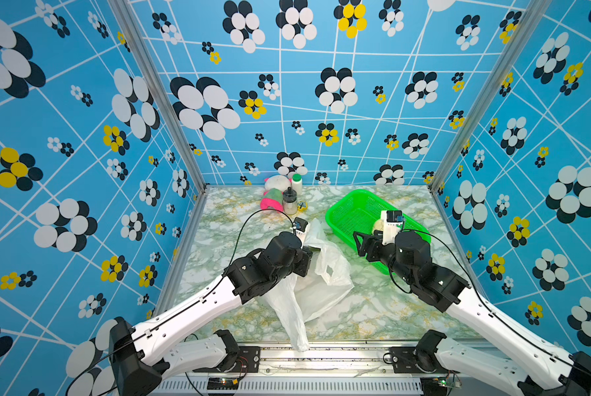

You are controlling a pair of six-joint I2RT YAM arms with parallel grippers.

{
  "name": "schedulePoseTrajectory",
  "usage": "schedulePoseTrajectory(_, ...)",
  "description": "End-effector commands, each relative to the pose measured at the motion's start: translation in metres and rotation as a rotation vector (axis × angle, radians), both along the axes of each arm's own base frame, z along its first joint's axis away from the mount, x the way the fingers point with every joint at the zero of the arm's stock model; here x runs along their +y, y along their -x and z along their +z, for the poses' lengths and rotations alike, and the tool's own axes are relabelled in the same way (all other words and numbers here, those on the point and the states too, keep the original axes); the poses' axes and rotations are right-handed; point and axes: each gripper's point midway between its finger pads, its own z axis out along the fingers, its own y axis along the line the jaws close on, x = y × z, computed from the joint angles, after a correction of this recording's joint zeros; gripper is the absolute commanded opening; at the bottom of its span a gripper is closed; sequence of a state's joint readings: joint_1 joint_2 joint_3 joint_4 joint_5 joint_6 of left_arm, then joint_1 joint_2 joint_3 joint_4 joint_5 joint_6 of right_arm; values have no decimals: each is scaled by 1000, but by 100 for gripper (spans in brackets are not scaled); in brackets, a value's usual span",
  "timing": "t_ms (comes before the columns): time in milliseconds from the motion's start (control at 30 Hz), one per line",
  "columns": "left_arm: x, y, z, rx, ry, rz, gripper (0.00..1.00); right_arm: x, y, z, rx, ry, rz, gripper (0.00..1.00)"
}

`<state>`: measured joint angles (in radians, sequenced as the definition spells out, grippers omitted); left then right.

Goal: Untie the knot of the plastic bag and take out the fruit
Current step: Pick up the fruit from the plastic bag.

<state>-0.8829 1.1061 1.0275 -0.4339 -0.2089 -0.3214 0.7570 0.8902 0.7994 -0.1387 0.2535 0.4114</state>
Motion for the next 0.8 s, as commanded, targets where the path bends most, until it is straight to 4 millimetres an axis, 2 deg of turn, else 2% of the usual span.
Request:
schedulePoseTrajectory(0, 7, 2, 3, -11, 0, 1, 0, 34, 35, 12, -121, -36, 221, 80)
schedulePoseTrajectory(233, 8, 1, 3, -13, -5, 7, 0, 100, 99, -26, -170, -21, 545, 74)
schedulePoseTrajectory(367, 11, 1, 3, -14, -9, 15, 0, 137, 113, -46, -118, 25, 636, 65)
schedulePoseTrajectory(433, 11, 1, 3, -14, -9, 16, 0, 151, 114, -57, -86, 61, 655, 61)
schedulePoseTrajectory(533, 11, 1, 4, -17, -7, 14, 0, 164, 104, -77, -43, 103, 628, 60)
schedulePoseTrajectory(767, 8, 1, 2, -5, -7, 7, 0, 167, 54, -124, 24, 284, 381, 56)
